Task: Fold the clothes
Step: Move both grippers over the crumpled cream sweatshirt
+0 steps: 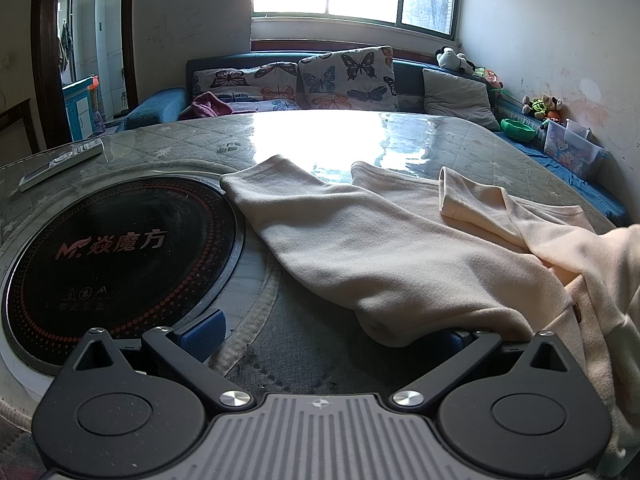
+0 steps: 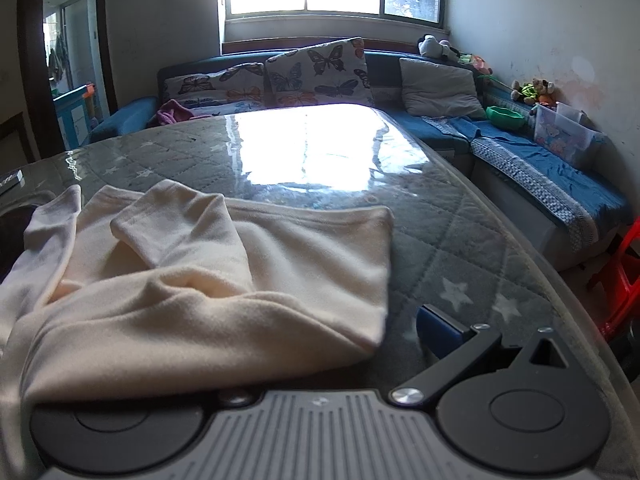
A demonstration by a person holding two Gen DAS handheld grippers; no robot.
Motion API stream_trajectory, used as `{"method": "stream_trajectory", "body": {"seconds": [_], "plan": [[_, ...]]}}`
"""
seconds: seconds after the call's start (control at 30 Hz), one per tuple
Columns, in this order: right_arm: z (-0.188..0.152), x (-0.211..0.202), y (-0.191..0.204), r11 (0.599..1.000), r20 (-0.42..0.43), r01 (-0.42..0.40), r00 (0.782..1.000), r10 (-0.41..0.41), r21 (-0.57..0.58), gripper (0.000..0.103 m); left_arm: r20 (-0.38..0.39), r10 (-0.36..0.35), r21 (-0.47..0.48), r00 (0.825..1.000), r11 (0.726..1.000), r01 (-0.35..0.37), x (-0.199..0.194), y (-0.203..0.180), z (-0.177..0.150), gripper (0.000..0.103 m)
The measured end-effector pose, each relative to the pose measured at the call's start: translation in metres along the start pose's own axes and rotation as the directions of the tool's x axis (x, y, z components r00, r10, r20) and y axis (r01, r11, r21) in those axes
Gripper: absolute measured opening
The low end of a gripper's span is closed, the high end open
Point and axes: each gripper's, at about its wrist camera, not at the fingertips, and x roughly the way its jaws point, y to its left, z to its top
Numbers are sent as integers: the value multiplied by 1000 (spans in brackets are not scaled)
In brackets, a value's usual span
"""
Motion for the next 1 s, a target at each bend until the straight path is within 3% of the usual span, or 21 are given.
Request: {"method": "stream_trajectory", "body": {"seconds": [0.33, 0.6, 0.8, 1.0], "plan": [[-34, -39, -16, 1000, 62, 12, 998, -12, 2, 103, -4, -11, 11, 1000, 1000, 11, 2, 1, 0, 103], [-57, -69, -13, 1000, 51, 14, 999, -14, -3, 103, -14, 20, -5, 1000, 1000, -20, -11, 9, -7, 103], [-60, -86, 0, 999, 71, -32, 997, 34, -30, 103, -31, 59, 11, 998, 998, -59, -29, 10, -17, 103], [-61, -96, 21, 993, 81, -65, 994, 73, -94, 103, -70, 57, -39, 996, 997, -59, -45, 14, -22, 103]]}}
